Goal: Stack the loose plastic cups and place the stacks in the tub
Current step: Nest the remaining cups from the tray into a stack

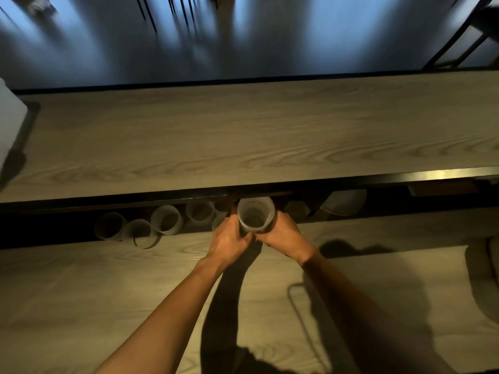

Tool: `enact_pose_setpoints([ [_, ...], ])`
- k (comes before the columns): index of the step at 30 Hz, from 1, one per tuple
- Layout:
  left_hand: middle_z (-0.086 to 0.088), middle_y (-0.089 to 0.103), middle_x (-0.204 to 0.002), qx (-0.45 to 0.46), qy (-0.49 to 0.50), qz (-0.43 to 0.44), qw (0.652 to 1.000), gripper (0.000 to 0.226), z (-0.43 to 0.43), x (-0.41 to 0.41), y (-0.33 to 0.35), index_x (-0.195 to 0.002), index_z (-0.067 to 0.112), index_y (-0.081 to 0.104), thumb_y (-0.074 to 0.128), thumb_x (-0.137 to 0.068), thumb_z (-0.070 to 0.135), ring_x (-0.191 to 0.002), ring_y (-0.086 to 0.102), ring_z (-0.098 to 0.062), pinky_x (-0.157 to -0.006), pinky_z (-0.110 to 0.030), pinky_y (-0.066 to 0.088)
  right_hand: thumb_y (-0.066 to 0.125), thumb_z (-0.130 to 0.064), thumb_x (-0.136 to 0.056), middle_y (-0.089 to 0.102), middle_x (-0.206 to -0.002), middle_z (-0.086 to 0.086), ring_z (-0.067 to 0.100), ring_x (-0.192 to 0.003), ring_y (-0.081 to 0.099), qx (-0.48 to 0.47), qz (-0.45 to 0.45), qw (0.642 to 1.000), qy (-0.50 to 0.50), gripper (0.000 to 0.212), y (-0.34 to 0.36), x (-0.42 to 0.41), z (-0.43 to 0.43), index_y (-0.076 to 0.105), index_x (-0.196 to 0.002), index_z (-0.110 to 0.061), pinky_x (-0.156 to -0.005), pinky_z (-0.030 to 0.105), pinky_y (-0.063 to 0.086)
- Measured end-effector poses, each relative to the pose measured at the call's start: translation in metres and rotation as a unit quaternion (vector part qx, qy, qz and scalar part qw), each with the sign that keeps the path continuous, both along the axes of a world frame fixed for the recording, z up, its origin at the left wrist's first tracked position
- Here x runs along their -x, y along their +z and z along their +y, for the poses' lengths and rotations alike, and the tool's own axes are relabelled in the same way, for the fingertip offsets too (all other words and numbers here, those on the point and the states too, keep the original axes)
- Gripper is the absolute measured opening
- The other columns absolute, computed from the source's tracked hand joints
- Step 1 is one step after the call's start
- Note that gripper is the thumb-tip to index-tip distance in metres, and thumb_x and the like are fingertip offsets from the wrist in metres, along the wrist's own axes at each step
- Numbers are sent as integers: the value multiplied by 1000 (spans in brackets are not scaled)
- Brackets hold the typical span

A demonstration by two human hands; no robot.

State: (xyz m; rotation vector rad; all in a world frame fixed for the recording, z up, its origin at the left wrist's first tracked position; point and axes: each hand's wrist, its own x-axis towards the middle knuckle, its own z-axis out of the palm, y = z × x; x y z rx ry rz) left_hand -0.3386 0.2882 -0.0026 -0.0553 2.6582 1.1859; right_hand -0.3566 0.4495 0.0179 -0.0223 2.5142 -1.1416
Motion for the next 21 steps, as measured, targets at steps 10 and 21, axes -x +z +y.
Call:
enact_pose_setpoints([
  [10, 16, 53, -130, -41, -18, -10, 999, 76, 2, -34, -17, -141, 40, 31, 77, -82, 29, -119, 53, -5, -96, -23, 45, 87, -18, -72, 60, -130, -8, 10, -124, 55, 33, -9, 999, -12, 76, -33, -33, 2, 50, -137, -31, -106, 36, 47],
  [21, 23, 52, -131, -58, -11, 15, 998, 85, -32, -64, -3, -142, 52, 25, 79, -80, 30, -119, 54, 0, -96, -20, 49, 88, -30, -70, 63, -124, -16, 2, -117, 58, 59, 9, 998, 15, 73, -30, -54, -24, 52, -134, -37, -100, 37, 53],
])
